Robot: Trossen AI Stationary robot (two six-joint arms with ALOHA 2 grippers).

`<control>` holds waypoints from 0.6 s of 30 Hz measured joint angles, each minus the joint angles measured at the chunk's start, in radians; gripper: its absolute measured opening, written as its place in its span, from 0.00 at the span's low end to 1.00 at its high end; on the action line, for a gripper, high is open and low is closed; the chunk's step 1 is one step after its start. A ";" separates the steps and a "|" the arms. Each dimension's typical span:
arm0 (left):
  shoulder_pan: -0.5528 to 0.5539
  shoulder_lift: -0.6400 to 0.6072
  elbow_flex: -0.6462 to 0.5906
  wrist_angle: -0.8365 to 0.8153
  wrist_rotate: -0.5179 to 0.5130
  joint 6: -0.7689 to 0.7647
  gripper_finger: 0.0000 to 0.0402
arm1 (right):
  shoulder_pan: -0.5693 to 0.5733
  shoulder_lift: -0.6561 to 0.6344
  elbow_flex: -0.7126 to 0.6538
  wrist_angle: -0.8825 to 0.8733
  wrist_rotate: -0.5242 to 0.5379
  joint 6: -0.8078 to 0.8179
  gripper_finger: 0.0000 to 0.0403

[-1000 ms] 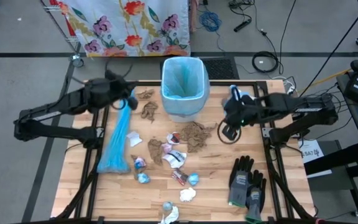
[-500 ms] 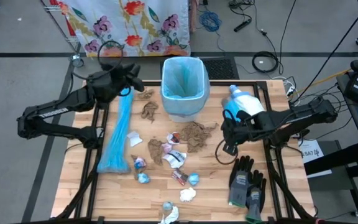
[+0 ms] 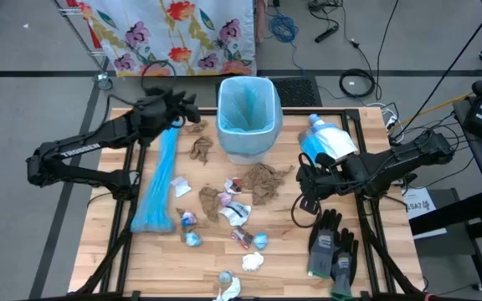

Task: Place trash/remove bag and relplace
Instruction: Put the brown paper into the blue trash bag inside the white trash bin

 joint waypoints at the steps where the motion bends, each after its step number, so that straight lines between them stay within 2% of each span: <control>1: 0.027 0.000 0.000 -0.054 0.018 -0.037 0.47 | 0.000 0.000 0.000 0.007 0.000 -0.001 0.25; 5: 0.146 0.005 -0.002 -0.235 0.171 -0.114 0.47 | 0.000 0.000 0.000 0.024 0.000 0.001 0.25; 8: 0.236 0.031 -0.001 -0.287 0.306 -0.121 0.47 | 0.000 0.000 0.000 0.048 0.000 0.001 0.25; 15: 0.384 0.166 -0.001 -0.289 0.556 -0.034 0.47 | -0.010 0.000 0.000 0.095 0.010 0.023 0.25; 18: 0.439 0.246 -0.001 -0.291 0.655 0.059 0.47 | -0.016 0.000 0.000 0.100 0.039 0.060 0.25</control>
